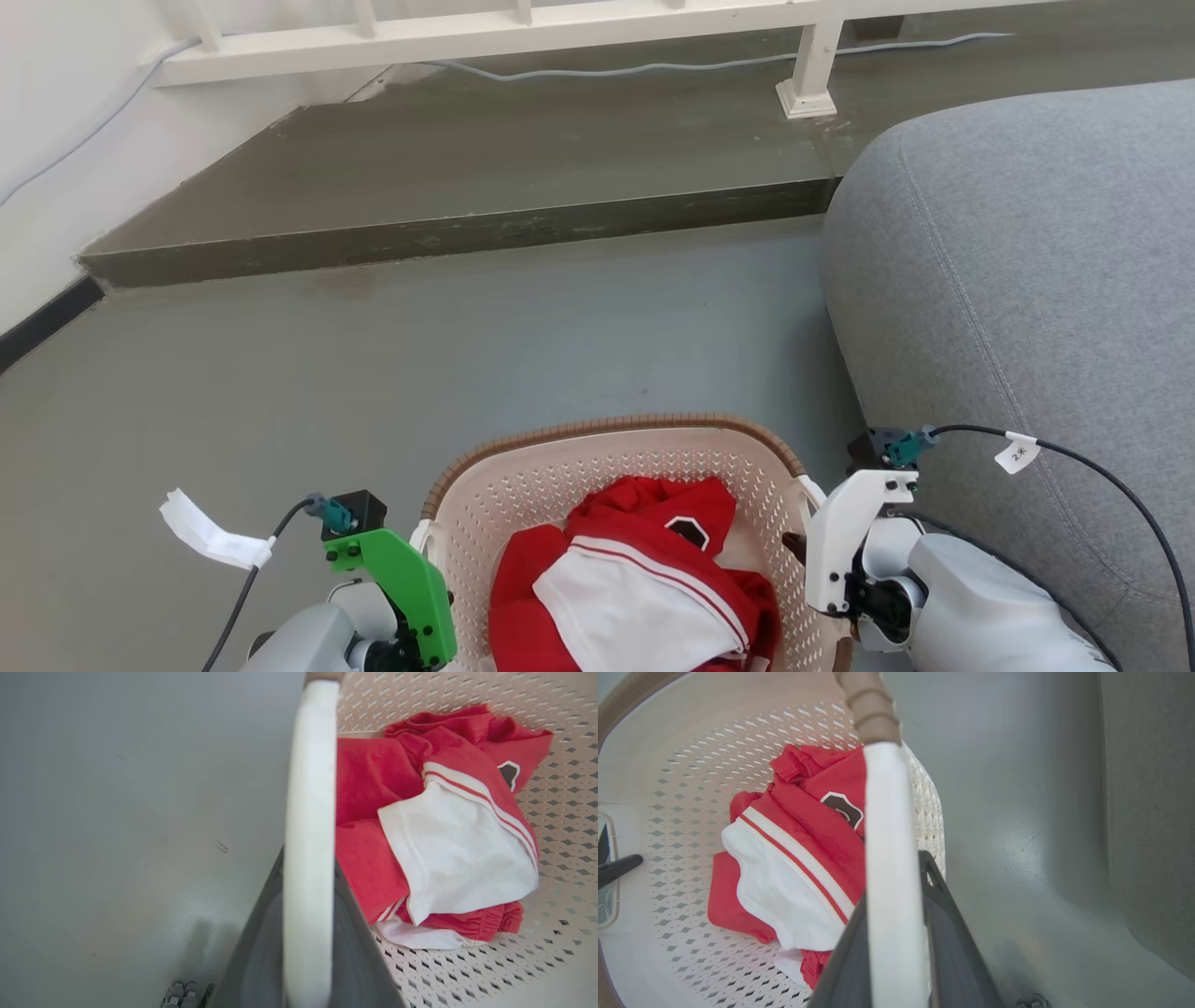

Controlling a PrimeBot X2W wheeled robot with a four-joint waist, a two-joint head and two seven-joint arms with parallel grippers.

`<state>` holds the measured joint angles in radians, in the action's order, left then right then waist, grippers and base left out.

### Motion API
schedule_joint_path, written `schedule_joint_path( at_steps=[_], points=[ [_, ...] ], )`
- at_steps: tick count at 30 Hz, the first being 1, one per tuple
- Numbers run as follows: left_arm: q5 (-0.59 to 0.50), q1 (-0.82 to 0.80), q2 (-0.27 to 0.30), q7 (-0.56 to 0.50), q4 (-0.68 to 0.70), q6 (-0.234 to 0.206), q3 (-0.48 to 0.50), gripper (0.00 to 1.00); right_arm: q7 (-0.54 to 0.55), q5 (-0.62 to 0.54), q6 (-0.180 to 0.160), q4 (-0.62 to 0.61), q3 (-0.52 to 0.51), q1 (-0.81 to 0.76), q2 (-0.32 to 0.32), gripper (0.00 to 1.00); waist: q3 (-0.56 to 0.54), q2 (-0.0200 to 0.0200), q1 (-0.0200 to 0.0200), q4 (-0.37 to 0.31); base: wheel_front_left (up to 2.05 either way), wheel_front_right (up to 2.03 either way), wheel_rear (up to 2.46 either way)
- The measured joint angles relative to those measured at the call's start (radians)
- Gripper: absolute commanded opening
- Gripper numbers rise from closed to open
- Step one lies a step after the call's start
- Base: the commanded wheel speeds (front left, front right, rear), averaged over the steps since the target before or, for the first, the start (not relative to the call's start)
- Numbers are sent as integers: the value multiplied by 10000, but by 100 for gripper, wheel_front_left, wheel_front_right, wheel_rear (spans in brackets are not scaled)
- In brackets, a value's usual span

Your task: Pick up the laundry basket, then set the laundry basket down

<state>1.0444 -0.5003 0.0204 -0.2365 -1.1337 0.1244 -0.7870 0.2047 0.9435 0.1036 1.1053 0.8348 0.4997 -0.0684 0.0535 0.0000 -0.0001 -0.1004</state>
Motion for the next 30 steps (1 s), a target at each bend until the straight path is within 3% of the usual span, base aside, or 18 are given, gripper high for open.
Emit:
schedule_joint_path(
  at_steps=[30],
  points=[
    [324, -21, 17, 13, -67, 0, -217, 0, -111, 422, -2, -2, 418, 85, -56, 0, 360, 0, 0, 59, 0, 0, 0]
  ],
)
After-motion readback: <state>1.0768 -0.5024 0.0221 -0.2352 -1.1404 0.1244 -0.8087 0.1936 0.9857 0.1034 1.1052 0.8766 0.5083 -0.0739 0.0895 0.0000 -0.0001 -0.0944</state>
